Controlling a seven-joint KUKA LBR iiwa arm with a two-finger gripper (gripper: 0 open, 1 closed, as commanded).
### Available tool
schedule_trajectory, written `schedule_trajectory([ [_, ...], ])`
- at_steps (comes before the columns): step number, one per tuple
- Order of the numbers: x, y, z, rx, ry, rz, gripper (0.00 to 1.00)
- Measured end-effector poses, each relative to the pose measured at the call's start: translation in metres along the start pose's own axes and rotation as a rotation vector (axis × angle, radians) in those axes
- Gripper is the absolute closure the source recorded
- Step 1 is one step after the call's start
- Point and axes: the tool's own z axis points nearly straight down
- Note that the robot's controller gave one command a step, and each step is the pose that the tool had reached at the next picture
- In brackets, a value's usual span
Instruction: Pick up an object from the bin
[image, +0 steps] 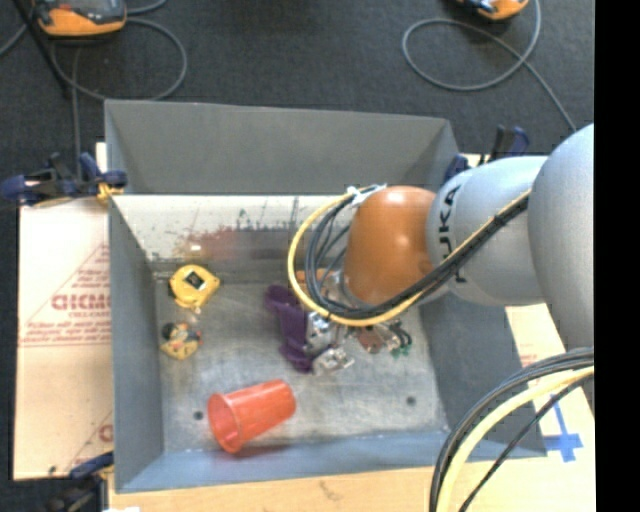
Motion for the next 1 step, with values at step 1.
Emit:
schedule_trajectory([
  [1,0.0,0.0,0.0,0.0,0.0,-0.001,1.0],
])
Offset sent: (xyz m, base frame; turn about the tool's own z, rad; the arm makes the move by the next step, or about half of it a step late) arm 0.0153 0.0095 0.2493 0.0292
